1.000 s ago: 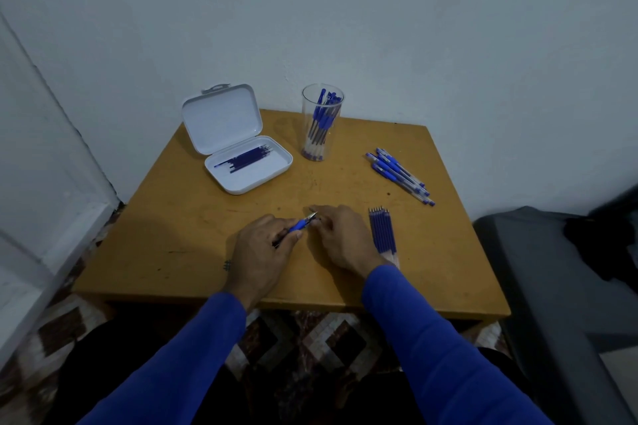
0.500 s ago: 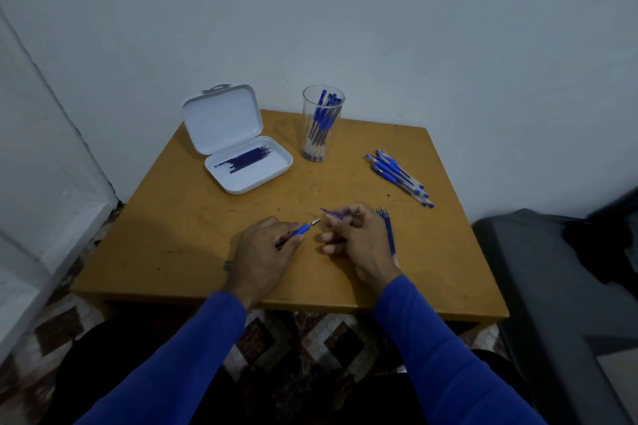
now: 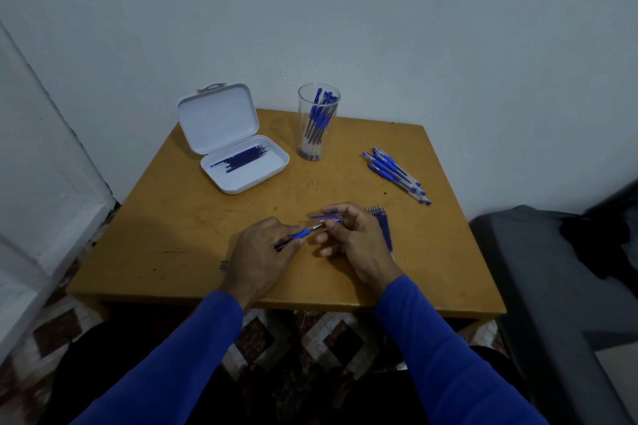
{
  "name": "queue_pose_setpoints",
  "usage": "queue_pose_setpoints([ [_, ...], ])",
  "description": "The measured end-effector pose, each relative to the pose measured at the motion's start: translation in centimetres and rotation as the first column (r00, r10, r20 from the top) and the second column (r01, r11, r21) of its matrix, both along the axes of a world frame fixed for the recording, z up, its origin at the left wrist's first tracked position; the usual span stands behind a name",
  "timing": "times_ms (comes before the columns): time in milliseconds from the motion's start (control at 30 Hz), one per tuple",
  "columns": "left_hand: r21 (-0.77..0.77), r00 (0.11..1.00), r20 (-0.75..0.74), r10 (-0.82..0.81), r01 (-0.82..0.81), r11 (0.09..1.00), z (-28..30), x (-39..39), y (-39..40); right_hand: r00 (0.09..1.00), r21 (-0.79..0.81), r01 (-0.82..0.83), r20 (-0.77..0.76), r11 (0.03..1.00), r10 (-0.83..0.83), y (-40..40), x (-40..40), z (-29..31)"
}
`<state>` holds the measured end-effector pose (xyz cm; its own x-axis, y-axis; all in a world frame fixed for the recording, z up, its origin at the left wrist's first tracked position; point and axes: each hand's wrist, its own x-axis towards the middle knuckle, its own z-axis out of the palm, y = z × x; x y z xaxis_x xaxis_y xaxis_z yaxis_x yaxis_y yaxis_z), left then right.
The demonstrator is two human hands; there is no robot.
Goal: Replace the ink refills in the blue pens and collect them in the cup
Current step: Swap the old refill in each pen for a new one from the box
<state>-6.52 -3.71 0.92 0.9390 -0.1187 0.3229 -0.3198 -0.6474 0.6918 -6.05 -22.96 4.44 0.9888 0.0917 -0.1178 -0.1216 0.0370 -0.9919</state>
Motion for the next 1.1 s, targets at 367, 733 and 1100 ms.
queue_pose_setpoints([
  [367, -0.007, 1.000, 0.015, -0.017, 0.018, 1.000, -0.15, 0.06, 0.04, 0.999, 0.048, 0.044, -0.025, 0.998, -0.043, -0.36, 0.18, -0.38],
  [733, -0.075, 1.000, 0.011, 0.021, -0.020, 0.997, -0.07, 0.05, 0.07, 0.999, -0.041, 0.010, -0.033, 0.999, -0.012, 0.31, 0.31, -0.26],
  [1100, -0.064, 0.995, 0.104, -0.007, 0.014, 0.998, -0.46, 0.01, 0.16, 1.000, -0.042, -0.017, -0.007, 0.999, 0.017, 0.28, 0.49, -0.69],
])
